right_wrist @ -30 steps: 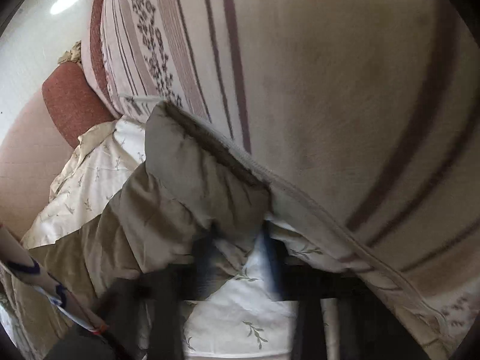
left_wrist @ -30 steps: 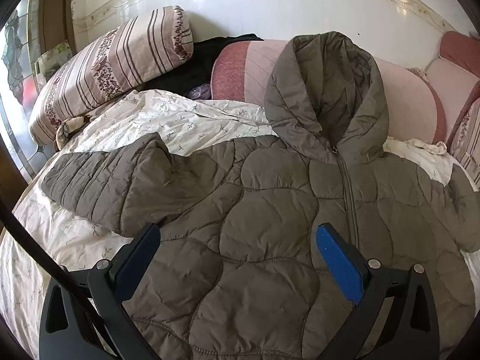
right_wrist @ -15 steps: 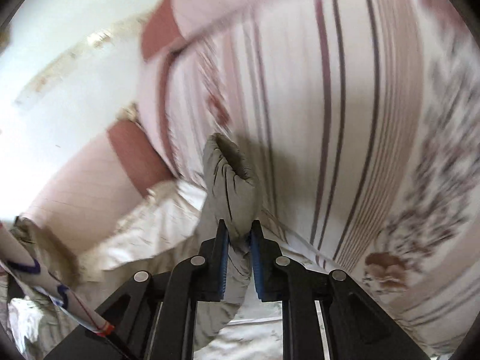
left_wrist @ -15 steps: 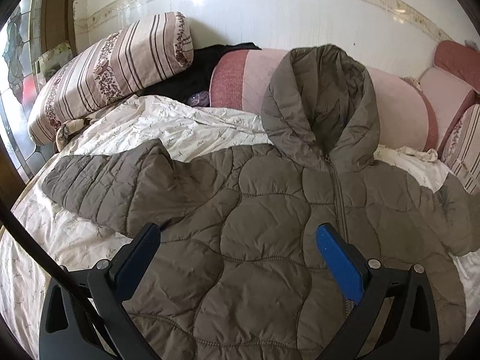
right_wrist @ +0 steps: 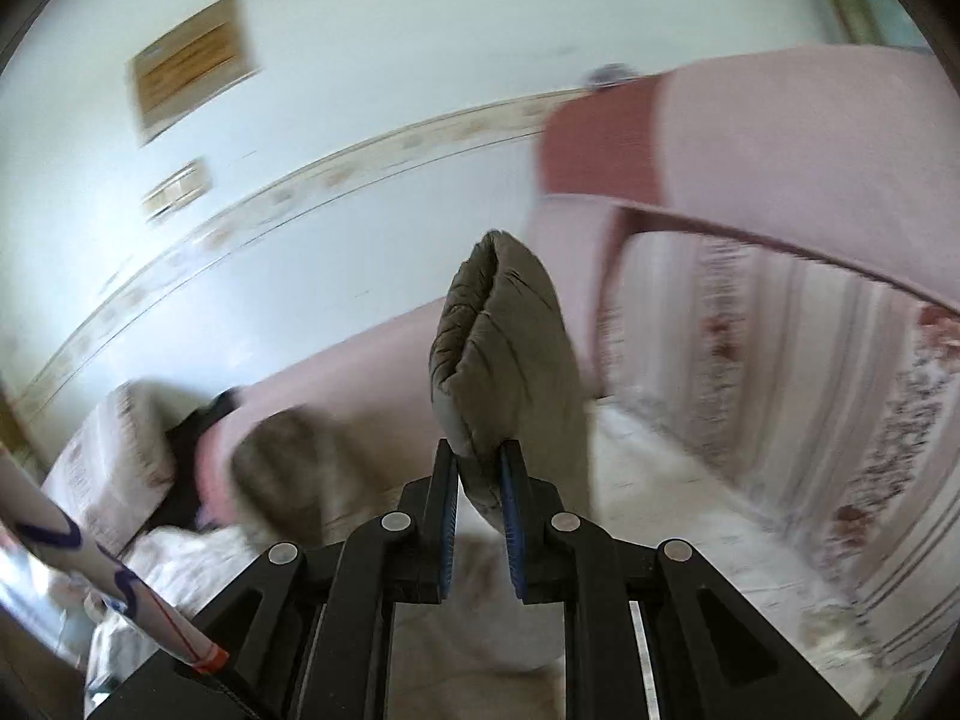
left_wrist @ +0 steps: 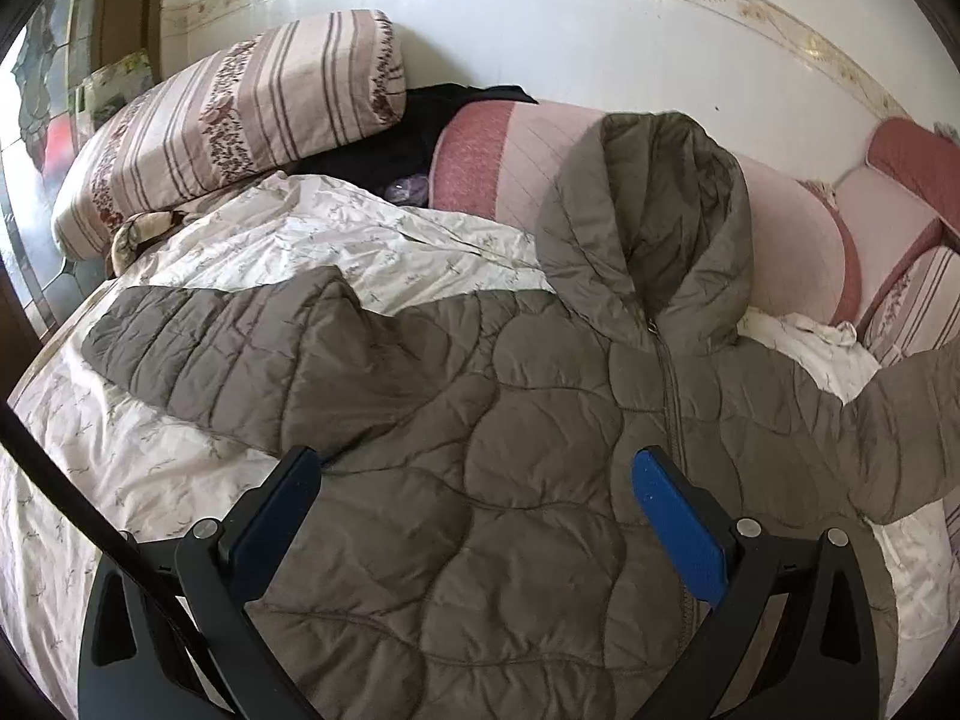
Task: Fold large clothes
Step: 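Carry the sleeve across the jacket body and lay it down with the right gripper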
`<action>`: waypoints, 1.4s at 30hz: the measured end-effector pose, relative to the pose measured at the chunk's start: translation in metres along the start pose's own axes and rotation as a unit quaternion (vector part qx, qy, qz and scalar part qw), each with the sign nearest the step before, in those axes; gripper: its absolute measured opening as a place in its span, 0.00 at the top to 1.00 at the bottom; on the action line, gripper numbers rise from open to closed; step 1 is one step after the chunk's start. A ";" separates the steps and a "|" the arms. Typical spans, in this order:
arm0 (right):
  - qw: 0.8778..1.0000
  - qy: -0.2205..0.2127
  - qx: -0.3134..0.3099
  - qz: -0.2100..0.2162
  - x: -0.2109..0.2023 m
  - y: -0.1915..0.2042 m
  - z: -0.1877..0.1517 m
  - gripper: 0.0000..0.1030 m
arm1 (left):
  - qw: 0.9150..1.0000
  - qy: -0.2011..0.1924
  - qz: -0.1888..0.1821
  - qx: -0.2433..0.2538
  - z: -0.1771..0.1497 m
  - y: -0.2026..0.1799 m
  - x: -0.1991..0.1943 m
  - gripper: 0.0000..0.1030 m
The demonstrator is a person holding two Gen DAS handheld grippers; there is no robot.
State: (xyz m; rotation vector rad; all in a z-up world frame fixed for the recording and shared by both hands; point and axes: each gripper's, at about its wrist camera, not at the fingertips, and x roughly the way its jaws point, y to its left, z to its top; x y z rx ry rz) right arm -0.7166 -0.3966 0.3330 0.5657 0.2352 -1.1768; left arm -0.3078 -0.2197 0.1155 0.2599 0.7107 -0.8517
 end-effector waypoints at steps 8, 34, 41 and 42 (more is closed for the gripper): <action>0.992 0.061 -0.049 0.102 0.030 0.097 -0.072 0.85 | 0.999 0.001 0.015 -0.030 0.006 0.035 0.000 0.00; 0.933 0.200 0.015 0.298 0.155 0.139 -0.221 0.39 | 0.995 0.034 0.053 -0.072 0.005 0.064 0.049 0.00; 0.993 0.117 -0.004 0.031 0.186 0.039 -0.198 0.58 | 0.998 0.038 0.050 -0.027 -0.005 0.038 0.063 0.00; 0.991 0.130 -0.001 0.001 0.197 0.030 -0.198 0.60 | 0.998 0.040 0.054 -0.017 -0.006 0.033 0.067 0.00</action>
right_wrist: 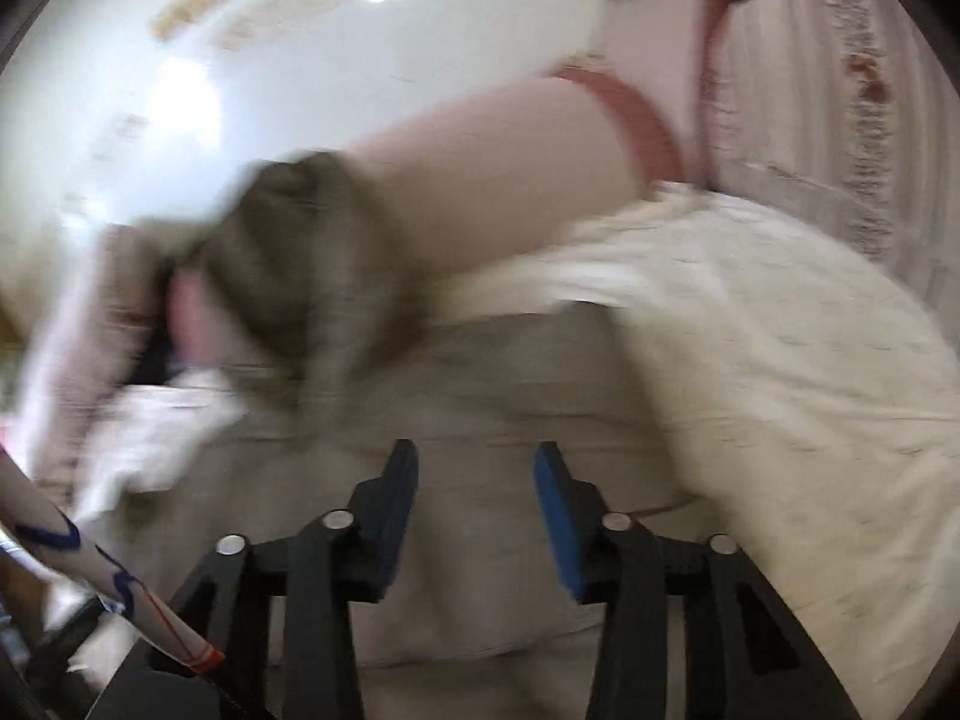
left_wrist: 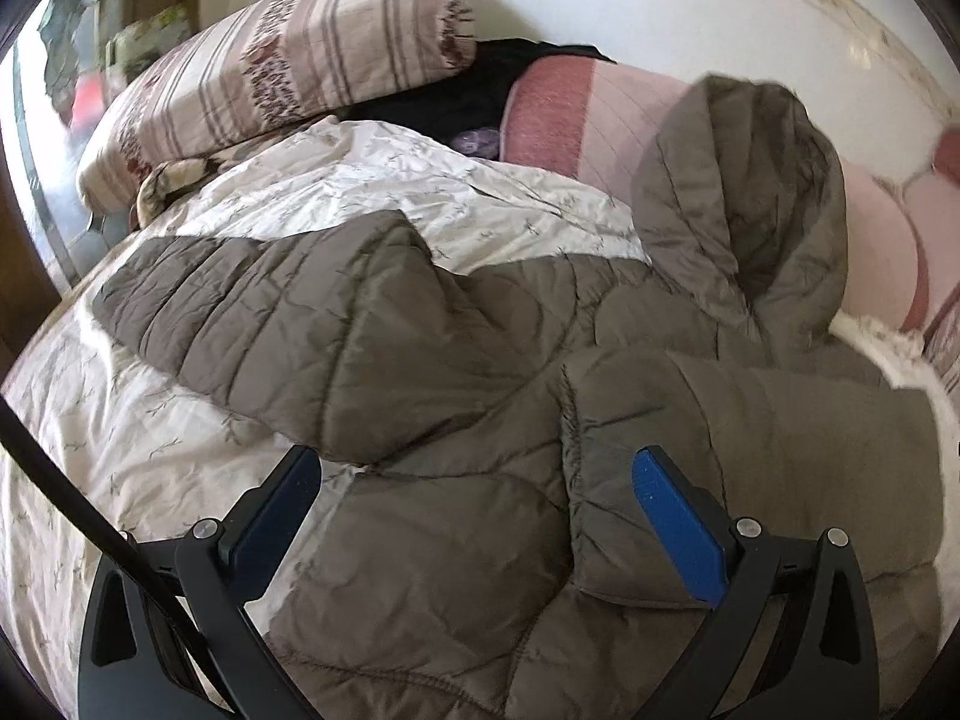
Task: Fold large clothes
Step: 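Carry the sleeve across the jacket body and lay it down with the right gripper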
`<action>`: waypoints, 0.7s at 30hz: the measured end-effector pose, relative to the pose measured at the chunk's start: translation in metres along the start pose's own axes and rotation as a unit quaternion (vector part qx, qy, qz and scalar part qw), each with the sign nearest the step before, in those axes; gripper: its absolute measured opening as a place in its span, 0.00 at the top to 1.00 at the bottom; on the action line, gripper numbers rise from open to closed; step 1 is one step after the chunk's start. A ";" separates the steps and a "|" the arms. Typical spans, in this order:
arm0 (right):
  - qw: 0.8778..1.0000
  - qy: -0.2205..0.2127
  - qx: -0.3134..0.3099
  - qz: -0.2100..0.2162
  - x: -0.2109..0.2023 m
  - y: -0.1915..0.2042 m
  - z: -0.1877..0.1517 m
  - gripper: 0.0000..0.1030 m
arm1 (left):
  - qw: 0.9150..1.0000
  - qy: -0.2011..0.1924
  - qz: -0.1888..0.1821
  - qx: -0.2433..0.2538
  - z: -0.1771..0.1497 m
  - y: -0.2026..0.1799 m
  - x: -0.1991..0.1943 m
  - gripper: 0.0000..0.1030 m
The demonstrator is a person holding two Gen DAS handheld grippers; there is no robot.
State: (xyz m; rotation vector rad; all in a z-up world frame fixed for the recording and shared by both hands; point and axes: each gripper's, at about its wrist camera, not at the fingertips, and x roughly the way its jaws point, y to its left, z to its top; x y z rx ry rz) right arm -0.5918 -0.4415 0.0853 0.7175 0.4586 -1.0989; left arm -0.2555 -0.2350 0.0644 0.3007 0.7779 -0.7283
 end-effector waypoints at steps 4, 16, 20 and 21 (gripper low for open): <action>0.997 0.062 0.040 -0.039 0.044 -0.024 -0.008 0.63 | 0.999 0.030 0.004 0.020 -0.006 -0.012 0.023 0.00; 0.997 0.027 -0.019 -0.075 0.021 0.014 -0.015 0.62 | 0.999 0.037 -0.003 0.005 -0.008 -0.007 0.026 0.00; 0.995 0.016 -0.097 -0.006 0.006 0.071 -0.030 0.60 | 1.000 0.008 -0.022 -0.006 -0.005 -0.007 0.010 0.00; 0.994 0.022 -0.110 0.007 0.006 0.081 -0.035 0.60 | 1.000 0.005 -0.028 -0.003 -0.005 -0.008 0.009 0.00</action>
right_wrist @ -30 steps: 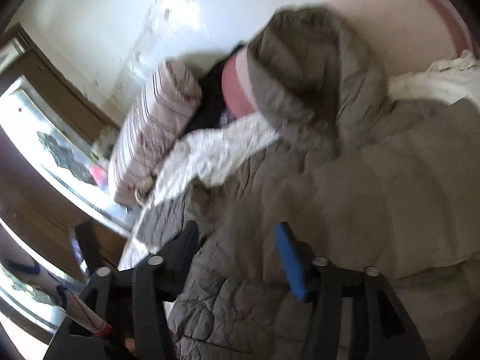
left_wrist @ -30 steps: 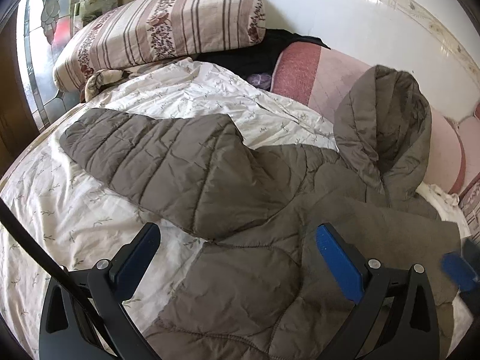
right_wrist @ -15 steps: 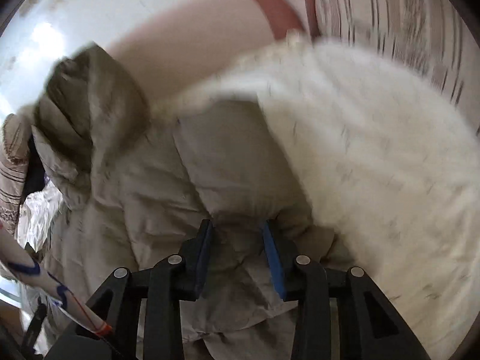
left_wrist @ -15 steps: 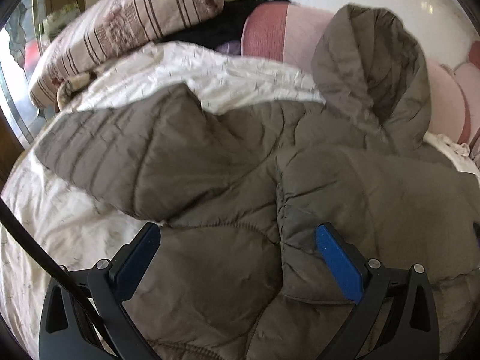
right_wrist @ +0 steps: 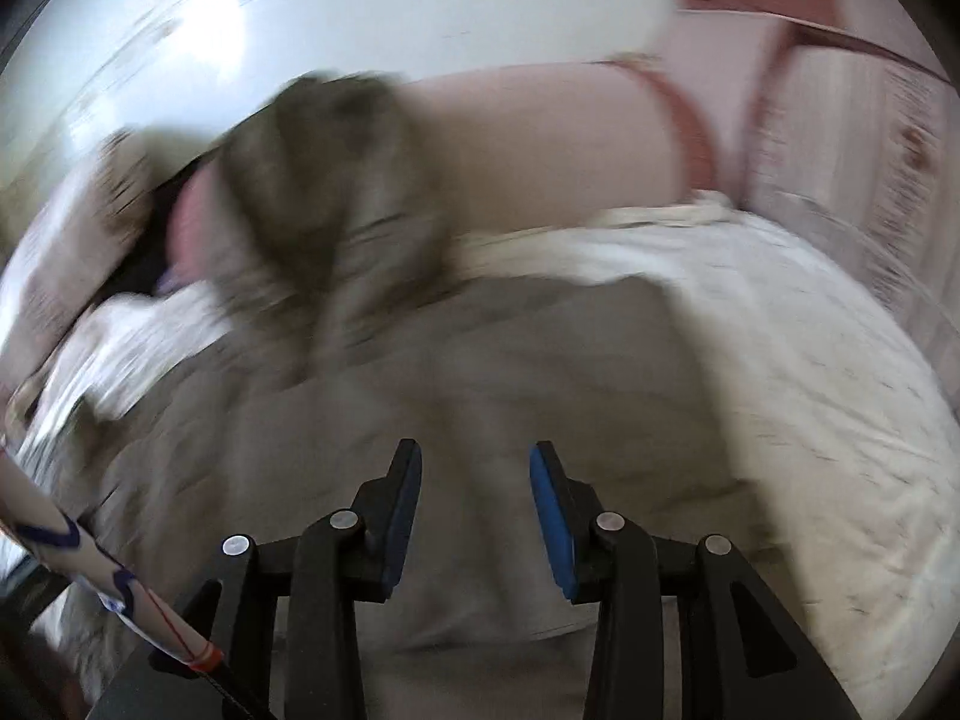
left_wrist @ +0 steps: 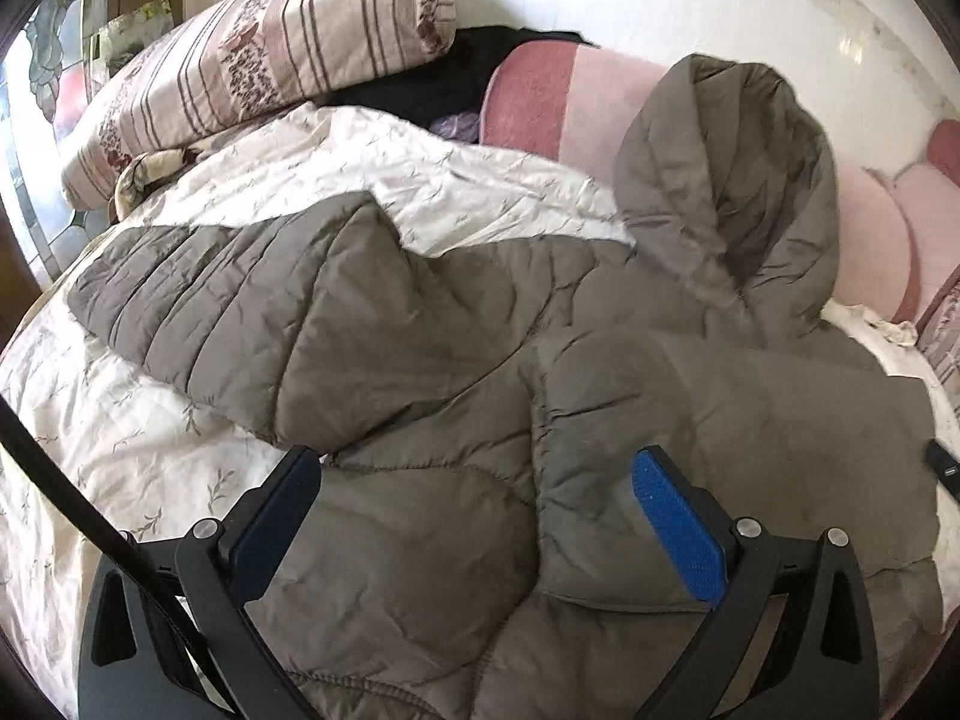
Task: Fold large clothes
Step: 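Carry the sleeve across the jacket body and lay it down with the right gripper, then open the right gripper and release the folded sleeve on the jacket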
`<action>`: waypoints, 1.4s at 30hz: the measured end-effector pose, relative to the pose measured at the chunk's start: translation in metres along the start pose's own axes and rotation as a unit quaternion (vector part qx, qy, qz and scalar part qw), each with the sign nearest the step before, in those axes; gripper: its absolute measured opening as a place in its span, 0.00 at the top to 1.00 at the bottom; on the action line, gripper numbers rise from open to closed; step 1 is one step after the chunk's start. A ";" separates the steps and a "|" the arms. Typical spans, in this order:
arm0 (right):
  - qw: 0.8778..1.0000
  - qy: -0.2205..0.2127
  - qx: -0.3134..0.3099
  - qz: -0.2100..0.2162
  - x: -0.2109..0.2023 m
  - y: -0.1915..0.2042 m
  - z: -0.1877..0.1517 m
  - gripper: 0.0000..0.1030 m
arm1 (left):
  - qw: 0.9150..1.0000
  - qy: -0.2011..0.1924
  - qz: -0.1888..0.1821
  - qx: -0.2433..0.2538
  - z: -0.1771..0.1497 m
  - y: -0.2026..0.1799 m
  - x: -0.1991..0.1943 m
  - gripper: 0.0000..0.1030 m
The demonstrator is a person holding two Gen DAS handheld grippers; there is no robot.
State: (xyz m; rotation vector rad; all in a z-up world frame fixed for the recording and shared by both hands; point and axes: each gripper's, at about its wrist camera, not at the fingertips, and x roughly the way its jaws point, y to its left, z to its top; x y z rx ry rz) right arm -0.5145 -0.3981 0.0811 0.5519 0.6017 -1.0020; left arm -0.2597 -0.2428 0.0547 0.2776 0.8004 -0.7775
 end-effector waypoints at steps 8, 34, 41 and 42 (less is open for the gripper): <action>0.994 0.069 -0.087 0.003 0.032 0.054 -0.035 0.55 | 0.998 0.046 0.008 0.040 -0.010 -0.017 0.019 0.00; 0.995 0.055 -0.084 0.017 0.036 0.052 -0.038 0.41 | 0.997 0.058 0.011 0.049 -0.016 -0.019 0.027 0.00; 0.993 0.000 -0.120 0.014 0.006 0.071 -0.031 0.49 | 0.997 0.060 0.011 0.050 -0.015 -0.019 0.027 0.00; 0.993 0.008 -0.119 0.018 0.009 0.072 -0.031 0.49 | 0.997 0.060 0.011 0.050 -0.015 -0.019 0.027 0.00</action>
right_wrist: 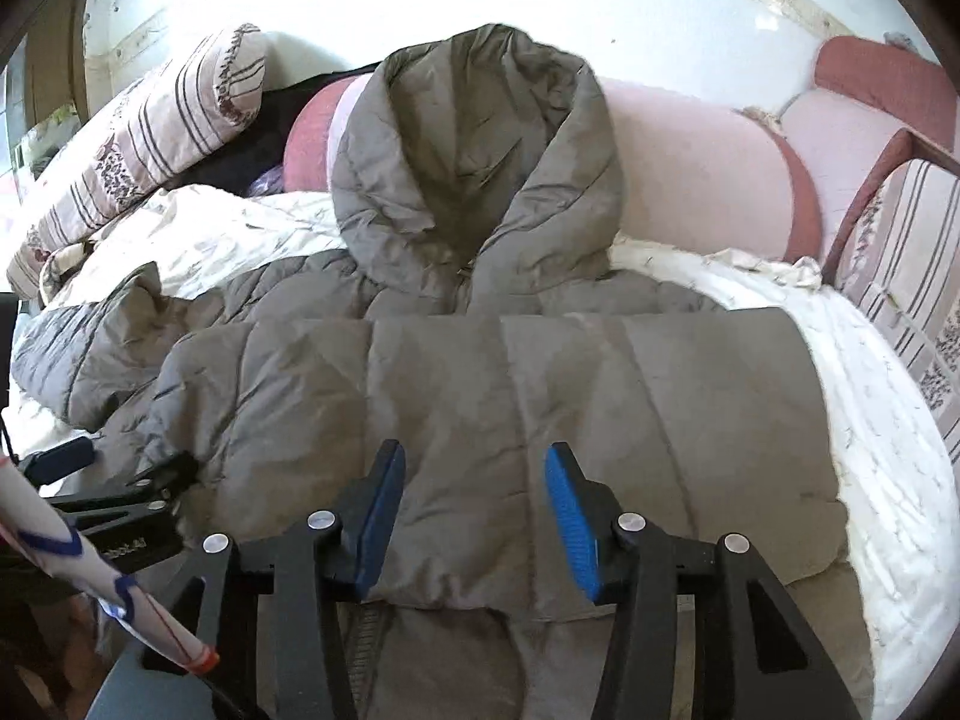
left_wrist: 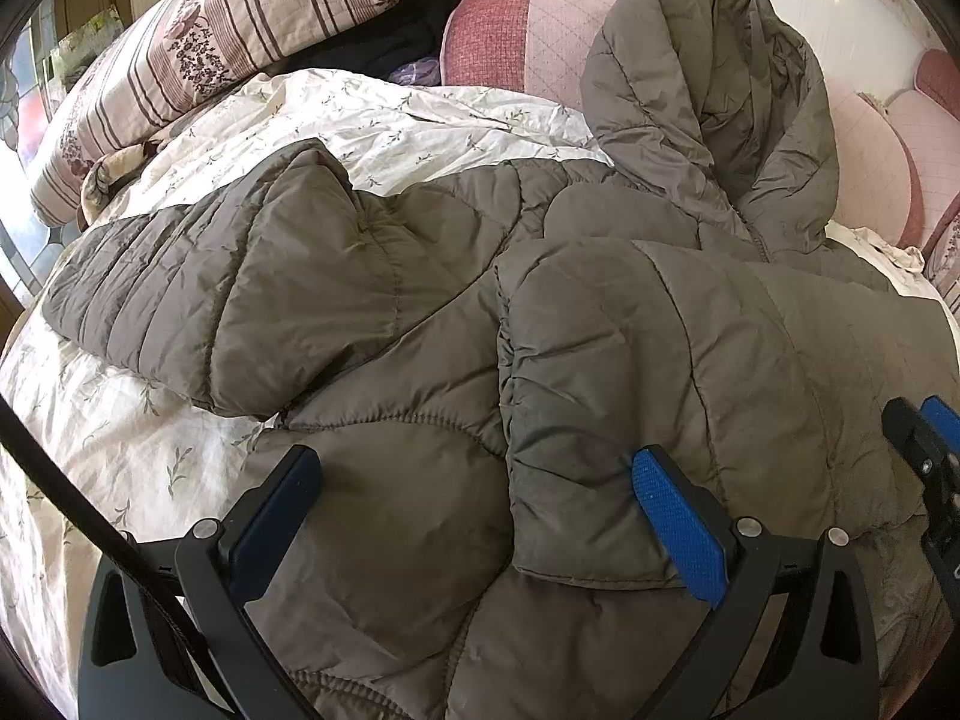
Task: Fold large clothes
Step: 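Open the right gripper and release the folded sleeve on the jacket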
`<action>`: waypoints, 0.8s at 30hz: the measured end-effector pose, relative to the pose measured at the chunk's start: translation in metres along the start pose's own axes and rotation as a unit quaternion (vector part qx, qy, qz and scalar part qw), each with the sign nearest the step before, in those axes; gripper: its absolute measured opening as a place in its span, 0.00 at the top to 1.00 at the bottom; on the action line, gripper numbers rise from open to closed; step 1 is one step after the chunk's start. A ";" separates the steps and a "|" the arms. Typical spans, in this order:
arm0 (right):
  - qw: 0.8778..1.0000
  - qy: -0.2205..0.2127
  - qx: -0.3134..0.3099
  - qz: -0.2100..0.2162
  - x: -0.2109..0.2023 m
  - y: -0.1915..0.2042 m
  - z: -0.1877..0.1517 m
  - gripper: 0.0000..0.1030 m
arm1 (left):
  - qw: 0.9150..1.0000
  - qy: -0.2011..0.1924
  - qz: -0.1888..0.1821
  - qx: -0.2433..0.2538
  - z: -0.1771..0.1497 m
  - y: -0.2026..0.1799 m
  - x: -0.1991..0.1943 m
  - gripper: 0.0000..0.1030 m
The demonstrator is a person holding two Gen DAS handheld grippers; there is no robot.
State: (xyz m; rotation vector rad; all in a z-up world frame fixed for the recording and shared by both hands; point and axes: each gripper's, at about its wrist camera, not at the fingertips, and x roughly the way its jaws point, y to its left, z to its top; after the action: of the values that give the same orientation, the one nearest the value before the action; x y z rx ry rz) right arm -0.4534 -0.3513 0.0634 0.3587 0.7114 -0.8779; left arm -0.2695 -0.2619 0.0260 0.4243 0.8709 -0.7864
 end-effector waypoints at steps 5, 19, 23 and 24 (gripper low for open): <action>0.998 0.062 0.014 0.019 0.025 -0.004 -0.007 0.44 | 1.000 0.000 0.000 0.000 0.000 0.000 0.000 0.00; 0.997 0.074 -0.002 -0.005 0.034 -0.002 -0.013 0.27 | 0.996 -0.049 -0.027 -0.066 0.025 0.053 -0.042 0.00; 0.997 0.074 -0.003 -0.009 0.034 -0.002 -0.013 0.24 | 0.994 -0.048 -0.001 -0.097 0.033 0.093 -0.043 0.00; 0.997 0.074 -0.003 -0.010 0.034 -0.002 -0.014 0.23 | 0.993 -0.045 0.005 -0.105 0.034 0.105 -0.042 0.00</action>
State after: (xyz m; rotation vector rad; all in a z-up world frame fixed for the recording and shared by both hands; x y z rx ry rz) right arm -0.4459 -0.3645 0.0299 0.4152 0.8543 -0.8739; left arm -0.1886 -0.1966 0.0824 0.2066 0.8559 -0.6907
